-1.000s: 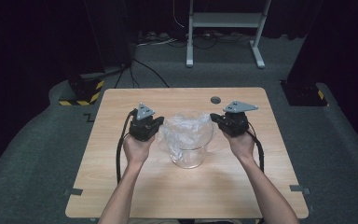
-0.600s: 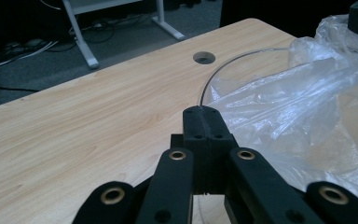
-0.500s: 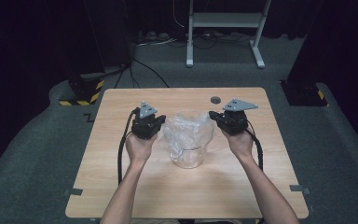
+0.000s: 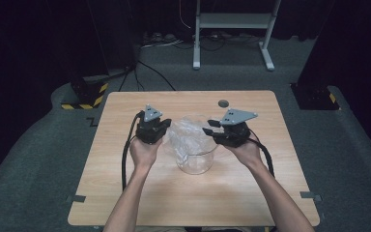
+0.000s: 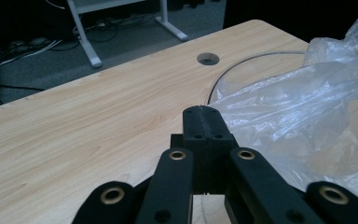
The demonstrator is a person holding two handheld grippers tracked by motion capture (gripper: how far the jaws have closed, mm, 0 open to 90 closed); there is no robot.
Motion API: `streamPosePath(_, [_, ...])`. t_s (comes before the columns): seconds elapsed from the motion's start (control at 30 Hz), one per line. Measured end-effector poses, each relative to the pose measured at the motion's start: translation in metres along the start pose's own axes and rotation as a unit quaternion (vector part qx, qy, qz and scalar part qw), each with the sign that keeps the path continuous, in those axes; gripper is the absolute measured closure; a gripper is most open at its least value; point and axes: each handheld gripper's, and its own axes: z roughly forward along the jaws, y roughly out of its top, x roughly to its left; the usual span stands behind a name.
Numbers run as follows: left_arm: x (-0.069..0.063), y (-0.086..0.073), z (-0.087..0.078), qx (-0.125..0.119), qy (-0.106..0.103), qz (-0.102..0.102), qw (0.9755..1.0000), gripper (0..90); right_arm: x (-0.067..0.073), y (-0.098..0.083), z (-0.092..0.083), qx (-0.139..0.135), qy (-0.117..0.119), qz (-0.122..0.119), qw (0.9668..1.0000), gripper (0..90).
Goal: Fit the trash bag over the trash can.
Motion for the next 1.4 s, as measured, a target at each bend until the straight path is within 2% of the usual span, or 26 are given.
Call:
streamPosePath(0.1, [0.0,0.0,-0.004,-0.003,-0.002,0.003,1.0,88.5,-0.001,-0.002,0.012,0.038,0.0,-0.008,0.9993,76.8])
streamPosePath(0.17, [0.0,0.0,-0.006,-0.005,-0.006,0.002,1.0,83.5,-0.002,-0.002,0.016,0.048,0.0,-0.008,0.9988,88.5])
streamPosePath(0.27, [-0.004,0.0,-0.012,-0.005,0.002,0.001,1.0,66.3,-0.002,0.0,0.018,0.053,-0.004,-0.008,0.9986,90.0])
streamPosePath(0.37, [-0.011,0.002,-0.022,-0.016,-0.003,0.005,0.9998,50.3,-0.004,0.003,0.018,0.049,-0.01,0.006,0.9987,90.0])
streamPosePath(0.43, [-0.018,0.003,-0.028,-0.015,-0.014,0.008,0.9998,45.1,-0.005,0.005,0.018,0.045,-0.015,0.013,0.9988,90.0])
streamPosePath(0.53, [-0.031,0.0,-0.033,0.002,-0.03,0.016,0.9994,41.6,-0.006,0.008,0.018,0.04,-0.022,0.026,0.9986,90.0])
streamPosePath(0.63, [-0.04,-0.005,-0.034,0.018,-0.035,0.021,0.999,42.6,-0.009,0.011,0.02,0.035,-0.029,0.04,0.9982,90.0])
streamPosePath(0.8, [-0.047,-0.014,-0.037,0.032,-0.022,0.031,0.9988,49.2,-0.014,0.014,0.023,0.032,-0.035,0.058,0.9972,90.0])
streamPosePath(0.93, [-0.049,-0.018,-0.04,0.038,-0.01,0.043,0.9983,60.5,-0.017,0.019,0.025,0.029,-0.04,0.063,0.9968,90.0])
streamPosePath(1.1, [-0.047,-0.022,-0.045,0.033,-0.005,0.043,0.9985,76.3,-0.019,0.024,0.03,0.032,-0.037,0.065,0.9967,90.0])
streamPosePath(1.2, [-0.044,-0.024,-0.047,0.027,-0.005,0.037,0.9989,81.0,-0.021,0.028,0.032,0.036,-0.034,0.068,0.9965,90.0])
streamPosePath(1.4, [-0.03,-0.027,-0.052,0.008,-0.004,0.011,0.9999,82.1,-0.024,0.029,0.037,0.049,-0.028,0.071,0.9959,90.0])
